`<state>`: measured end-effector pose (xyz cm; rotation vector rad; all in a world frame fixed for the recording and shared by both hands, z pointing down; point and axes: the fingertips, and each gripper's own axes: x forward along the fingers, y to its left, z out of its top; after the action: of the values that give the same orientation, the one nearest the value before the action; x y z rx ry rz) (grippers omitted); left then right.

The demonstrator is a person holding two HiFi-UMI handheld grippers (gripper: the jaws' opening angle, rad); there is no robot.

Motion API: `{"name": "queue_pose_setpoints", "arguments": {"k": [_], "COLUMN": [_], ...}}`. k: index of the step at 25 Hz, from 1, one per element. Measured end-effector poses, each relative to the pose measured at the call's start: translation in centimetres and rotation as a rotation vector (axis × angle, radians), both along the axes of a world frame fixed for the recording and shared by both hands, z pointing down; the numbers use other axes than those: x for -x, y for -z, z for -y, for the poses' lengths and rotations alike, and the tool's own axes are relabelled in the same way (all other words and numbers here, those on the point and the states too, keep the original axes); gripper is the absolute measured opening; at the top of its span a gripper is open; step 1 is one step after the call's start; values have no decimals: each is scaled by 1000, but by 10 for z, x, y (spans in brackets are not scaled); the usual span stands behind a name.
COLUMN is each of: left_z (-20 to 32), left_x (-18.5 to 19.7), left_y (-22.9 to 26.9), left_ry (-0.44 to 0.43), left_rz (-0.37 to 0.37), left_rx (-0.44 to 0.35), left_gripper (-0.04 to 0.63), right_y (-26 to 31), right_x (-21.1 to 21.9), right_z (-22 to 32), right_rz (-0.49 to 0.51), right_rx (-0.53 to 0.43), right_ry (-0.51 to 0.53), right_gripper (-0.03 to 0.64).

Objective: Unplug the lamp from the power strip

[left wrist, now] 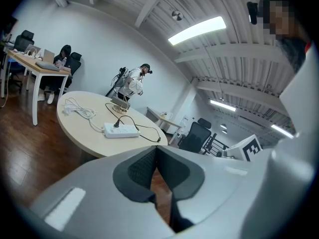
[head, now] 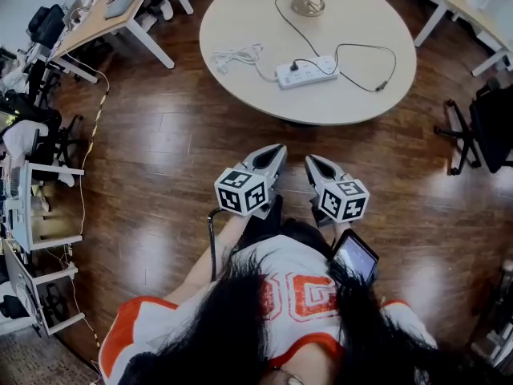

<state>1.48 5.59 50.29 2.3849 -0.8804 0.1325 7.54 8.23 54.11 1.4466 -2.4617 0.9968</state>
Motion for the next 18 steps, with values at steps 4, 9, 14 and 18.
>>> {"name": "queue_pose_setpoints", "arguments": {"k": [4, 9, 14, 18], "left_z": [29, 63, 97, 124], "left_x": [1, 7, 14, 18], "left_y": [2, -1, -4, -5], "left_ry": [-19, -38, -65, -93], "left_rz": [2, -10, -18, -29], "left_rx": [-3, 14, 29, 29], "left_gripper": [0, 0, 0, 0], "right_y": [3, 2, 4, 5], "right_x": [-1, 5, 9, 12], "right_z": [23, 54, 85, 110], "right_rz": [-6, -34, -61, -84], "right_rx": [4, 16, 23, 28], "right_ry": [-34, -53, -84, -115], "right_gripper": [2, 2, 2, 2]}}
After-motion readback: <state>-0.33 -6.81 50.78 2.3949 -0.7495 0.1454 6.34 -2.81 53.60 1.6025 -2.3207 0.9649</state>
